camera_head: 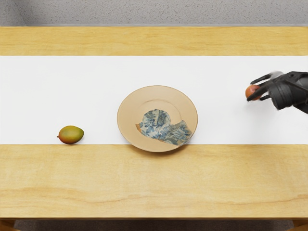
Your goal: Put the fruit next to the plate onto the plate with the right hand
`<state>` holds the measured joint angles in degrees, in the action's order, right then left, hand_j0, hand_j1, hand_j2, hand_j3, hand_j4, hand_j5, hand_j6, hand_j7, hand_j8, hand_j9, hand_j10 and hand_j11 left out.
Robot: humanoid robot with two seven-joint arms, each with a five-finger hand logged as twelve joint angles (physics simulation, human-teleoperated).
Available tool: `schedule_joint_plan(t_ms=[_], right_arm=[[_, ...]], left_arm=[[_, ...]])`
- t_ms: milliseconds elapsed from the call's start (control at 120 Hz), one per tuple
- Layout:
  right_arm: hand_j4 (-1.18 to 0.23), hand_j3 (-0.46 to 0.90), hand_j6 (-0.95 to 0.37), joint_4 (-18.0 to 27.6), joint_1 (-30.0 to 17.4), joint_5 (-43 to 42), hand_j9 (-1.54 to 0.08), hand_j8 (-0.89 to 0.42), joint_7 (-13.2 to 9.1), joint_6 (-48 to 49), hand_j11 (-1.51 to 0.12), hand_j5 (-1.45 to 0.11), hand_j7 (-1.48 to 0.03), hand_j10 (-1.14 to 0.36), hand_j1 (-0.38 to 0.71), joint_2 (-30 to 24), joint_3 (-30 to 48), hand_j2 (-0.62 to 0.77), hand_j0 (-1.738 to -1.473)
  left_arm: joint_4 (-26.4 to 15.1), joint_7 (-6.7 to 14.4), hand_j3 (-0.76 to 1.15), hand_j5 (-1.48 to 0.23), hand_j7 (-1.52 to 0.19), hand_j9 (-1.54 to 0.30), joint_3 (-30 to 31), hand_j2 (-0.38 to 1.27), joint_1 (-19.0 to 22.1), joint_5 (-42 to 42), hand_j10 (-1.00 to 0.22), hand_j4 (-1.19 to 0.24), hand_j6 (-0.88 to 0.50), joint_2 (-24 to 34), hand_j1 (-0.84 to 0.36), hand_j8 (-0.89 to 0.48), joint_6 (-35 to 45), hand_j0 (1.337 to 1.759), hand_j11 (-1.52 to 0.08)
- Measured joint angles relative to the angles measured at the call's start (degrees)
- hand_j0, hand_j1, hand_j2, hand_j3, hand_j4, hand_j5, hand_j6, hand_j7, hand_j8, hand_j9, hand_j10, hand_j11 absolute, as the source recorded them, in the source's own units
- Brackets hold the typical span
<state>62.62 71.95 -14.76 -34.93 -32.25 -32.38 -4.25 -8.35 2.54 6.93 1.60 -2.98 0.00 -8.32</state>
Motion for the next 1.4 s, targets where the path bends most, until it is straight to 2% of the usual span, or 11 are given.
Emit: schedule_joint_plan(t_ms=[150, 217, 300, 483, 575, 650, 808, 942, 1050, 1200, 1400], right_arm=[[-0.81, 0.0, -0.4, -8.18, -12.54, 3.5, -1.17, -0.35, -0.03, 26.46, -1.18, -1.19, -1.11, -0.82, 0.27, -2.57, 31.83, 0.27, -1.651], [-0.82, 0.0, -0.41, -10.03, -15.54, 7.98, -1.18, -0.38, -0.04, 38.57, -1.19, -1.19, -1.12, -0.82, 0.26, -2.94, 39.31, 0.27, -1.651], [-0.82, 0.0, -0.42, -11.16, -17.82, 11.68, -1.2, -0.39, -0.04, 50.63, -1.21, -1.21, -1.12, -0.82, 0.25, -2.82, 44.05, 0.31, -1.652], [-0.83, 0.0, -0.43, -11.53, -19.89, 13.76, -1.23, -0.41, -0.04, 59.63, -1.25, -1.22, -1.13, -0.82, 0.24, 2.24, 46.76, 0.35, -1.654], [-0.84, 0.0, -0.45, -11.74, -19.97, 12.05, -1.23, -0.42, -0.05, 60.49, -1.24, -1.21, -1.13, -0.82, 0.22, 6.6, 46.1, 0.33, -1.654], [-0.84, 0.0, -0.45, -11.94, -19.83, 10.42, -1.22, -0.42, -0.06, 60.54, -1.23, -1.2, -1.13, -0.83, 0.25, 10.06, 45.68, 0.38, -1.655], [-0.85, 0.0, -0.49, -12.21, -19.84, 9.18, -1.18, -0.42, -0.08, 60.59, -1.19, -1.17, -1.13, -0.85, 0.3, 13.09, 45.1, 0.44, -1.655], [-0.48, 0.0, -0.3, -12.14, -19.86, 9.05, -0.67, -0.26, -0.07, 60.46, -0.67, -0.67, -0.64, -0.49, 0.04, 13.76, 44.23, 0.22, -1.657], [-0.28, 0.0, -0.17, -11.97, -19.77, 9.06, -0.39, -0.15, -0.07, 60.63, -0.39, -0.39, -0.38, -0.29, -0.12, 13.77, 43.59, 0.13, -1.657], [-0.14, 0.0, -0.08, -11.61, -20.9, 9.78, -0.19, -0.07, -0.07, 64.29, -0.19, -0.19, -0.18, -0.14, -0.24, 7.93, 45.75, 0.06, -1.658], [-0.05, 0.0, -0.03, -11.42, -24.09, 14.93, -0.07, -0.03, -0.07, 66.83, -0.07, -0.07, -0.07, -0.05, -0.31, -8.91, 50.29, 0.02, -1.658]], left_arm=[[0.0, 0.0, 0.0, 0.0, 0.0, 0.0, 0.0, 0.0, -0.02, 0.0, 0.0, 0.0, 0.0, 0.0, 0.35, 0.0, 0.0, 1.658, 0.0], [0.0, 0.0, 0.0, 0.0, 0.0, 0.0, 0.0, 0.0, -0.02, 0.0, 0.0, 0.0, 0.0, 0.0, 0.35, 0.0, 0.0, 1.658, 0.0], [0.0, 0.0, 0.0, 0.0, 0.0, 0.0, -0.01, 0.0, -0.02, 0.0, 0.0, 0.0, 0.0, 0.0, 0.35, 0.0, 0.0, 1.658, 0.0], [0.0, 0.0, 0.0, 0.0, 0.0, 0.0, -0.01, 0.0, -0.02, 0.0, 0.0, 0.0, 0.0, 0.0, 0.35, 0.0, 0.01, 1.658, 0.0], [0.0, 0.0, 0.0, 0.0, 0.0, 0.0, 0.0, 0.0, -0.02, 0.0, 0.0, 0.0, 0.0, 0.0, 0.35, 0.0, 0.01, 1.658, 0.0], [0.0, 0.0, 0.0, 0.0, 0.0, 0.0, 0.0, 0.0, -0.02, 0.0, 0.0, 0.0, 0.0, 0.0, 0.35, 0.0, 0.01, 1.658, 0.0], [0.0, 0.0, 0.0, 0.0, 0.0, 0.0, 0.01, 0.0, -0.02, 0.0, 0.0, 0.0, 0.0, 0.0, 0.35, 0.0, 0.0, 1.658, 0.0], [0.0, 0.0, 0.0, 0.0, 0.0, 0.0, 0.01, 0.0, -0.02, 0.0, 0.0, 0.0, 0.0, 0.0, 0.35, 0.0, 0.01, 1.658, 0.0], [0.0, 0.0, 0.0, 0.0, 0.0, 0.0, 0.01, 0.0, -0.02, 0.0, 0.0, 0.0, 0.0, 0.0, 0.35, 0.0, 0.01, 1.658, 0.0], [0.0, 0.0, 0.0, 0.0, 0.0, 0.0, 0.01, 0.0, -0.02, -0.01, 0.0, 0.0, 0.0, 0.0, 0.35, 0.0, -0.02, 1.658, 0.0], [-0.03, 0.0, 0.0, 0.0, 0.0, 0.0, 0.0, 0.0, -0.02, -0.02, 0.0, 0.0, 0.0, 0.0, 0.35, 0.0, 0.0, 1.658, 0.0]])
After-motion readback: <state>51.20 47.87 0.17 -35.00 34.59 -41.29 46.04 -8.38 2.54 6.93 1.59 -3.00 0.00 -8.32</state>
